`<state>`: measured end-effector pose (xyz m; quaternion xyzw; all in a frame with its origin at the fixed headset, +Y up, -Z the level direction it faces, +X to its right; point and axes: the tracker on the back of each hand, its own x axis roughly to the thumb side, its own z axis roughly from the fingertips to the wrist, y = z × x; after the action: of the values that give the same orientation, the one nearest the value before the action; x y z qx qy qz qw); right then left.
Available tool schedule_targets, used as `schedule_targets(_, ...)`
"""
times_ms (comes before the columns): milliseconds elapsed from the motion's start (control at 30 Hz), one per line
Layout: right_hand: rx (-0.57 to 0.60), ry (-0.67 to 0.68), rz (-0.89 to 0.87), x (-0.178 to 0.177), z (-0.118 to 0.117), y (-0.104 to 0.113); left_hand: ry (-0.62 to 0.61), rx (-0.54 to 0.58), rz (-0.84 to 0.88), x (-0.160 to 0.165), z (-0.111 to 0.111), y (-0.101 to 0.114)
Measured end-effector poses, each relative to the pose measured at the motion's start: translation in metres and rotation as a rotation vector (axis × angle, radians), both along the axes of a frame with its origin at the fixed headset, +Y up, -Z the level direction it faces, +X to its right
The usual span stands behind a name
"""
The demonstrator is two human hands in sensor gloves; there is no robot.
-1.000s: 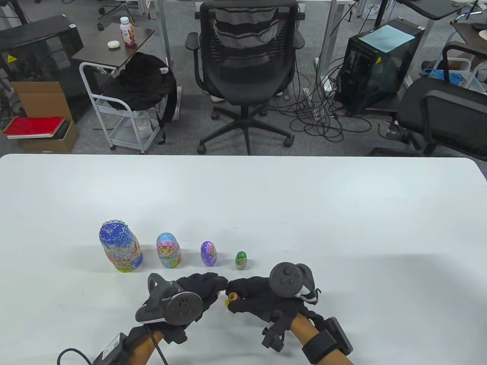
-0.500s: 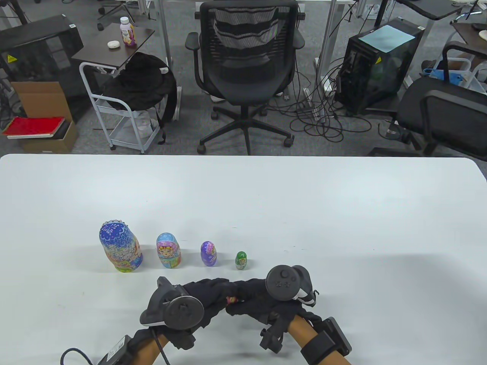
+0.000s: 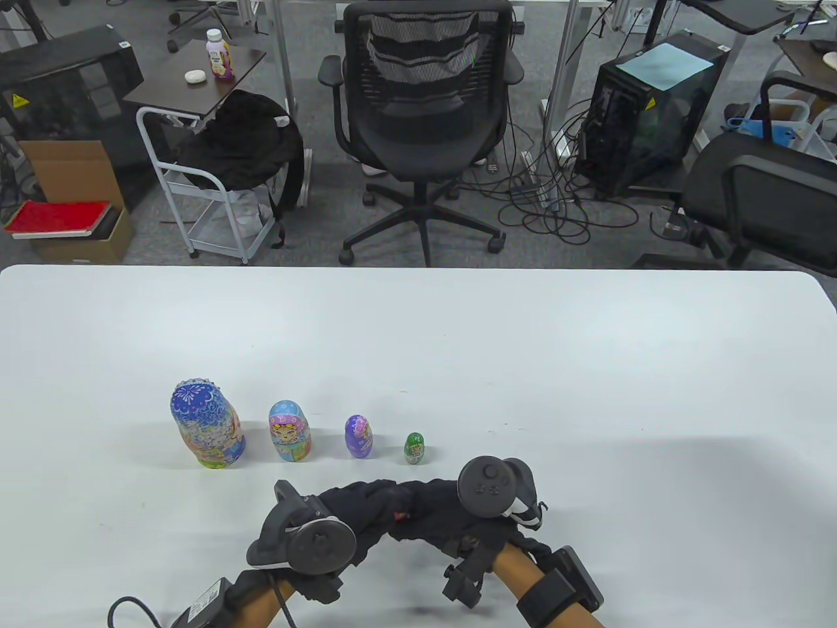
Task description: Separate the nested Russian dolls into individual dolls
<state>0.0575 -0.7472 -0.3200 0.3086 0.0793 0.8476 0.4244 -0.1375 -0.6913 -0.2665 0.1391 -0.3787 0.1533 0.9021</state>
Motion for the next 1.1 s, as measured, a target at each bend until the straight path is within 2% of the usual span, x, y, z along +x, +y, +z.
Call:
schedule_targets(200,-0.103,-0.011,-0.084,0.001,-0.003,-0.003,0.021,0.04,0.005,-0.003,0.001,0.004)
schedule_targets(467,-0.152,-0.012,-0.135,0.004,-0.004,-0.002,0.022,0.058,0.027,-0.002,0.003,0.005)
schedule_targets(733,-0.265,0.068,-0.144,-0.001,-0.005,-0.005,-0.033,0.052,-0.038,0.006,0.007,0.009)
schedule_targets(833,-0.277,0.066,-0.153,-0.001,-0.005,-0.004,-0.035,0.01,0.001,0.004,0.004,0.008)
schedule_targets(1000,-0.234,0.059,-0.1,-0.001,-0.004,-0.004,-0.025,0.043,-0.013,0.006,0.006,0.002)
schedule_targets(1100,-0.215,0.104,-0.017,-0.001,-0.006,-0.001,-0.01,0.051,-0.03,0.009,0.006,0.002)
